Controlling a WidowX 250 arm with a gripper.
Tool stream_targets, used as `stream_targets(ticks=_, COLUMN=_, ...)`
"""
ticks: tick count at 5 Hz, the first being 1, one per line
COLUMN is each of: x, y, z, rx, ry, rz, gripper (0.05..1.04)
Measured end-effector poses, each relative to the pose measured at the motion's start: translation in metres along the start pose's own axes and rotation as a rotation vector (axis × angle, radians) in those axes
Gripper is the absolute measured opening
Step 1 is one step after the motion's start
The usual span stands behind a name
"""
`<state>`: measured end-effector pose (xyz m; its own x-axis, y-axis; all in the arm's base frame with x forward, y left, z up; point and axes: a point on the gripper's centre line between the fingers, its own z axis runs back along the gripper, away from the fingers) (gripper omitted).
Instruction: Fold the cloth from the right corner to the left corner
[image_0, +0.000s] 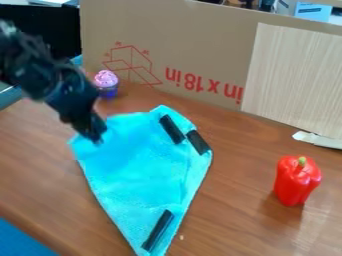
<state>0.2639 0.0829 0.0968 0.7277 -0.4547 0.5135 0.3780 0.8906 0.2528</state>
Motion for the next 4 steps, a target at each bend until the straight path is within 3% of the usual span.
stream_targets(ticks=3, x=0.000, y=-0.068, z=0.021, rx=0.002, ry=0.019, rz=-0.035, gripper=0.068)
stream_targets(ticks=4, x=0.006, y=-0.089, z=0.024, rx=-0.007, ry=0.055, rz=-0.022, gripper=0.068)
